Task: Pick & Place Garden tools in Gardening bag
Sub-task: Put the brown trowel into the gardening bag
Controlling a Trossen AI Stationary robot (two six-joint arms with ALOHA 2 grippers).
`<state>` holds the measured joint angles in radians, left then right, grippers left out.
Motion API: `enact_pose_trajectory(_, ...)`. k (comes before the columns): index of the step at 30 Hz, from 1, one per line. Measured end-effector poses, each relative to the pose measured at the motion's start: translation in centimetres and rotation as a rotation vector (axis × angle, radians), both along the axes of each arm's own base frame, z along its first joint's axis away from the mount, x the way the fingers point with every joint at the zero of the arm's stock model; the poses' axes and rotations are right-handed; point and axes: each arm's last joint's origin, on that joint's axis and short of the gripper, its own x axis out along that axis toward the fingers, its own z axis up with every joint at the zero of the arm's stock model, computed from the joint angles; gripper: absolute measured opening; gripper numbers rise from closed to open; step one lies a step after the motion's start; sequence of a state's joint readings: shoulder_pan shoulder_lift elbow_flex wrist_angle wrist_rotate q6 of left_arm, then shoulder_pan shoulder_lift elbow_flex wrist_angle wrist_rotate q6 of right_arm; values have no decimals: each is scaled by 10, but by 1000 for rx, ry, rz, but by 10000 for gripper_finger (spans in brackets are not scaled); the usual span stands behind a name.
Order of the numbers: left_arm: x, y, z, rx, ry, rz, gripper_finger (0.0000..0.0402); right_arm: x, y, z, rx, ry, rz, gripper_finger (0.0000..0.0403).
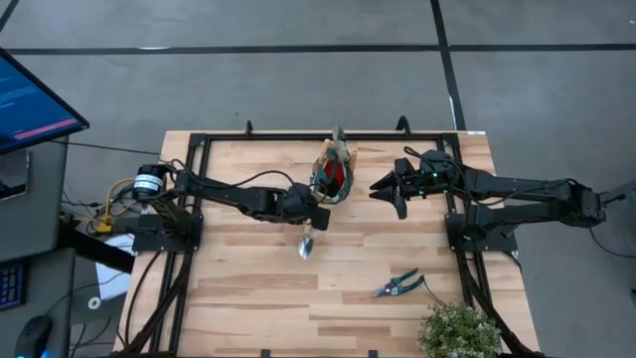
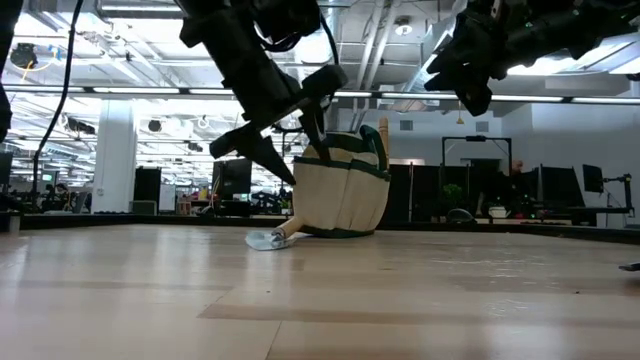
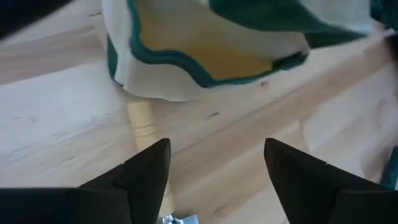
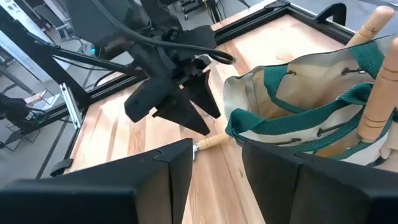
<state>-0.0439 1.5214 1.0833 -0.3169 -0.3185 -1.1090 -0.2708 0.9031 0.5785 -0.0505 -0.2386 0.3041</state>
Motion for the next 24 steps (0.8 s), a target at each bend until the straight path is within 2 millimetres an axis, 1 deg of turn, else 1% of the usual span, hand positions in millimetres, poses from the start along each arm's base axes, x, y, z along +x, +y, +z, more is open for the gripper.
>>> enact_pose_trajectory(2, 1, 0, -5, -15, 23, 21, 255, 0, 0, 0, 0, 1, 0, 134)
enact_pose_trajectory(4, 0, 1, -15, -24, 93, 37, 251, 0, 0, 0, 0, 3, 1, 134)
enact_pose_trajectory(7, 5, 0, -28, -56, 132, 45, 247, 0, 0, 0, 1, 3, 0, 134)
enact_pose_trajectory(10, 15, -1, -35, -65, 163, 39, 246, 0, 0, 0, 1, 5, 0, 134)
enact_pose_trajectory(13, 23, -2, -42, -72, 240, 30, 245, 0, 0, 0, 2, 4, 0, 134)
enact_pose_trajectory(16, 25, -3, -51, -89, 360, 33, 245, 0, 0, 0, 2, 4, 0, 134)
enact_pose_trajectory(19, 26, -3, -55, -117, 398, 55, 242, 0, 0, 0, 17, 3, -4, 134)
enact_pose_trajectory(21, 26, -3, -57, -125, 408, 53, 230, 0, 0, 0, 19, 3, -5, 134)
enact_pose_trajectory(24, 25, -3, -55, -128, 400, 52, 194, 0, 0, 0, 27, 3, -8, 134)
